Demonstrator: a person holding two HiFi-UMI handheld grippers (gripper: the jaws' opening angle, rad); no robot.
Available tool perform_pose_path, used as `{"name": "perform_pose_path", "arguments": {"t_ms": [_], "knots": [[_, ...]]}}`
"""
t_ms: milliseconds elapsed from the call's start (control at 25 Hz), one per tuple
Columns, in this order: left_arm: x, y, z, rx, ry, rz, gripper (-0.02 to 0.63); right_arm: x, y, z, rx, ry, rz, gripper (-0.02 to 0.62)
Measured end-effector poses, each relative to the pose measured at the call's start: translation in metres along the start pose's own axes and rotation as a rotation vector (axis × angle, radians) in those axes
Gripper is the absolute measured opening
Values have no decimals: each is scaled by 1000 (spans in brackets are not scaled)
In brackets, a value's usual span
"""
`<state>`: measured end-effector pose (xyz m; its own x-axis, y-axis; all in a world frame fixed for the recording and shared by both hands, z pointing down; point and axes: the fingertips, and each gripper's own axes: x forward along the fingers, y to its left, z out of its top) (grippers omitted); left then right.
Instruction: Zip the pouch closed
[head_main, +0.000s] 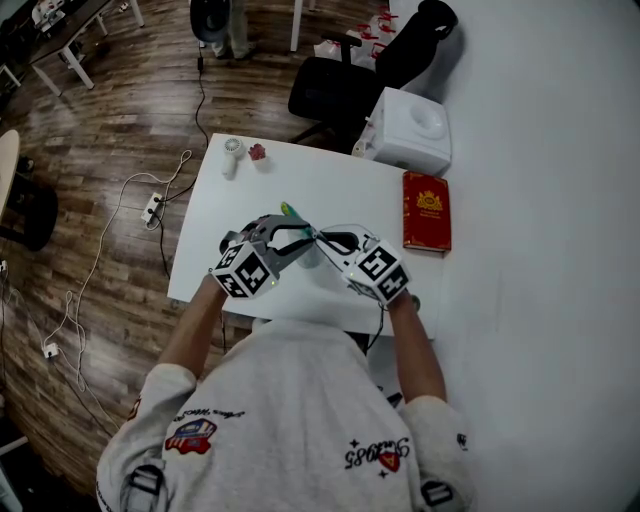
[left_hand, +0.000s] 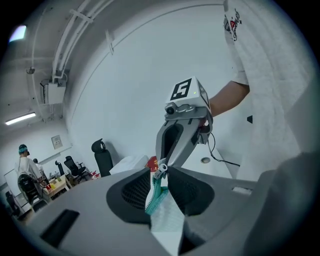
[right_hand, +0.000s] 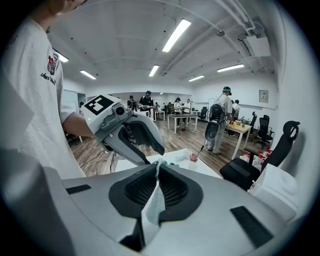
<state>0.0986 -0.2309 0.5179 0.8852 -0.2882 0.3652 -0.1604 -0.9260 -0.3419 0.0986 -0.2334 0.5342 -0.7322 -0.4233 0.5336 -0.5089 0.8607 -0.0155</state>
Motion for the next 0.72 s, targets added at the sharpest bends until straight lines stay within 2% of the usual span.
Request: {"name": "perform_pose_path", "arguments": {"t_ms": [240,480,720], "knots": [[6,-12,-6,106,61,-28,92,2,2,-11,-6,41,7,23],[10,-29,-15,159,114,-143,64,6,12,-24,-50,109,43,21],[11,-48,-23,289,174,-248,64,8,25,-39,-67,175,111,23]]}}
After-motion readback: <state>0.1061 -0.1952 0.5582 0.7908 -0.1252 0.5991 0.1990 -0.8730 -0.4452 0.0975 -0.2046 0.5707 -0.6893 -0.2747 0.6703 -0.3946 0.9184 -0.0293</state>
